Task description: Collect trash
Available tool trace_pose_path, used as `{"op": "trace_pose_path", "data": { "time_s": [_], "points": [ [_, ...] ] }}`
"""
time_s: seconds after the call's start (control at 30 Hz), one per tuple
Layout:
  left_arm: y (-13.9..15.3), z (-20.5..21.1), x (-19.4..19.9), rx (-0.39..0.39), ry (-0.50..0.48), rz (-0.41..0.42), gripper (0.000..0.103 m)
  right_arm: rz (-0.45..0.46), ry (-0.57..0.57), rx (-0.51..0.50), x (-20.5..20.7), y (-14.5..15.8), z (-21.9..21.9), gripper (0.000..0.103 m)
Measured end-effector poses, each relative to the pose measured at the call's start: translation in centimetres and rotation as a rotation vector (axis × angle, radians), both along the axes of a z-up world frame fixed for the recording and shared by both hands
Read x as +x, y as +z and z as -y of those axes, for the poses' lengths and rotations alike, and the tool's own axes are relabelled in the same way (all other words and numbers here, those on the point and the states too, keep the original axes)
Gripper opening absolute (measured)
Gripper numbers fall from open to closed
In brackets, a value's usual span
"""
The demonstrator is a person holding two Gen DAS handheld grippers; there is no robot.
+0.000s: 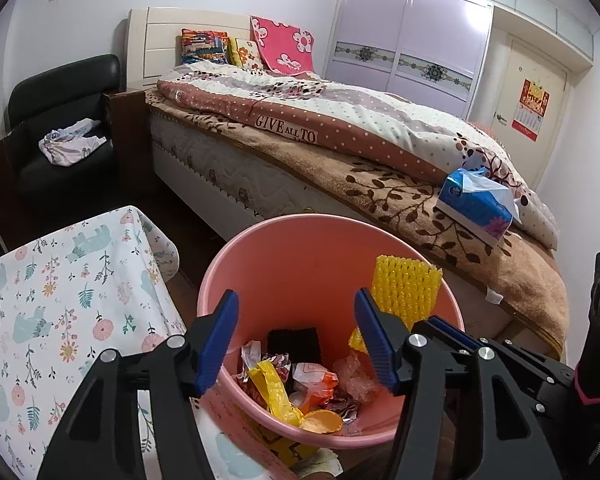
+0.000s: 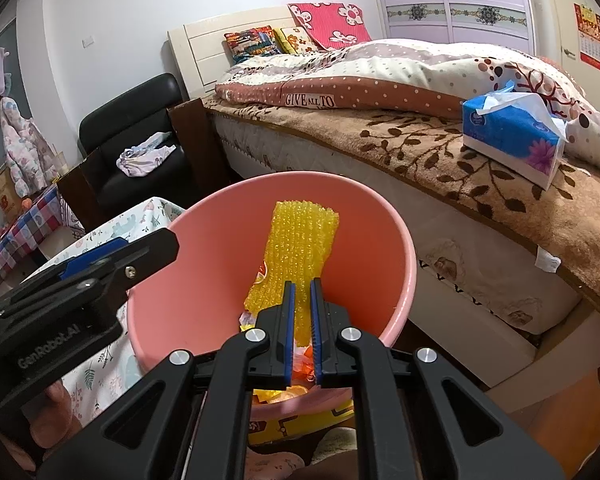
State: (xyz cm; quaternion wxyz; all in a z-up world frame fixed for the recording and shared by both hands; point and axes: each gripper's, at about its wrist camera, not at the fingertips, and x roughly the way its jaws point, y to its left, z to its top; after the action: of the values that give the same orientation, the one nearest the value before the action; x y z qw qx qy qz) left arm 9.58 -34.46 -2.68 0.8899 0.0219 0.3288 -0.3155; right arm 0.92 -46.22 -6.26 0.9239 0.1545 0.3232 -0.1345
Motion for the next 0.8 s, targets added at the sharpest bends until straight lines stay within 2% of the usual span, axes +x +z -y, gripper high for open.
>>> {"op": "trace_pose_path", "data": {
  "time_s": [0.1,0.23,0.27,0.8],
  "points": [
    [0.1,-0.4,0.0,-0.008,0.009,-0.005,0.06,-0.021,0.012,0.028,0.4,-0.3,0.1,0.009],
    [0.3,-1.0,-0.1,-0.014,0.019,-0.001,0.061,-0.016,0.014,0.036,0.2,-0.2,0.0,0.032],
    [0.4,-1.1,-0.1,-0.014,0.021,0.0,0.061,-0.013,0.016,0.036,0.1,-0.2,0.0,0.035],
    [3.6,-4.1,-2.3,-0.055,0.055,0.023,0.061,0.066,0.056,-0.021,-2.6,3.1,-2.7,0.037]
  ]
}}
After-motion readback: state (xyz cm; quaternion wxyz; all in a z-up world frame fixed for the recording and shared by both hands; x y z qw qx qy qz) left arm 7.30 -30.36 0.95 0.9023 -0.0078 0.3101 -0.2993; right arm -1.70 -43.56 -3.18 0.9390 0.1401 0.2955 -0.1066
